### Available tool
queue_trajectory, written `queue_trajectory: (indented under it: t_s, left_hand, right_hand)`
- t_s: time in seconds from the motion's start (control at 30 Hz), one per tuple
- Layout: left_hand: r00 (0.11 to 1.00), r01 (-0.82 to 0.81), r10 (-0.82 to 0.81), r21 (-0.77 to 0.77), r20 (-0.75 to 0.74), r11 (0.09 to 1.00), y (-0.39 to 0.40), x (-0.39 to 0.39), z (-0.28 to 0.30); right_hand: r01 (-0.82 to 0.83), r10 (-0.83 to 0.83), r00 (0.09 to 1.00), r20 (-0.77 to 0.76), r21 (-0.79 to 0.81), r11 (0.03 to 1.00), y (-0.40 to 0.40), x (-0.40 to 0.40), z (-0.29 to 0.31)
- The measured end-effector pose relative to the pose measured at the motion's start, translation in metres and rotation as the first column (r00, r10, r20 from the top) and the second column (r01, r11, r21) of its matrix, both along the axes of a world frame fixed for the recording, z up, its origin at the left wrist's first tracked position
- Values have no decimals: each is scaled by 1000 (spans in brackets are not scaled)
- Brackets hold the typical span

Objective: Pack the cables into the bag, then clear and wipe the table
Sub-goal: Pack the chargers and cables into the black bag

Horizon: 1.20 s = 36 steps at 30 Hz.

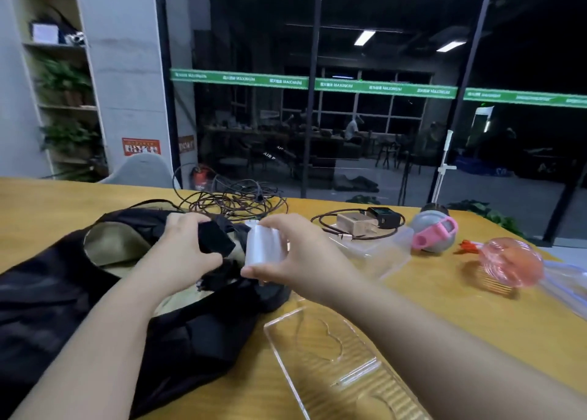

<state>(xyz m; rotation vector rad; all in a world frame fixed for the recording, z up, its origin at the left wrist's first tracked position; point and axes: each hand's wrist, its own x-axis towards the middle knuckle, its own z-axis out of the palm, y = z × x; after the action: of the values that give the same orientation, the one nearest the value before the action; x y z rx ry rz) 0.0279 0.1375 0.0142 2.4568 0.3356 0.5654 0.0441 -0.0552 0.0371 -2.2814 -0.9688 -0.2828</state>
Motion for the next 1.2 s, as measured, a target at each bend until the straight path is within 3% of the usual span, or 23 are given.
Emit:
queue_trajectory:
  t_s: [0.1,0.3,0.53,0.87,1.0,1.2]
  left_hand:
    - [991,-14,14,-5,-133,1000,25,-9,-1]
    - [965,-19,29,40,-259,999,39,-15,-9]
    - [896,29,-4,51,-445,998,54,-22,-11]
    - [860,9,-6,3,-511,1000,58,-25,-10]
    - [834,-60,99,90,-542,994,57,-24,-9]
    - [847,-22,87,129,-524,991,47,-25,-9]
  right_hand:
    - [1,-2,999,-38,-20,1000,16,6,-2]
    - [42,-39,992,-119,17,999,52,12,-24]
    - [114,-125,991,-55,-170,979,81,19,-38]
    - [17,-31,999,-31,-386,922,96,23,-42]
    - [44,-34,999,30,-439,897,95,22,-42]
    - [19,-13,1000,15,-470,882,91,16,-48]
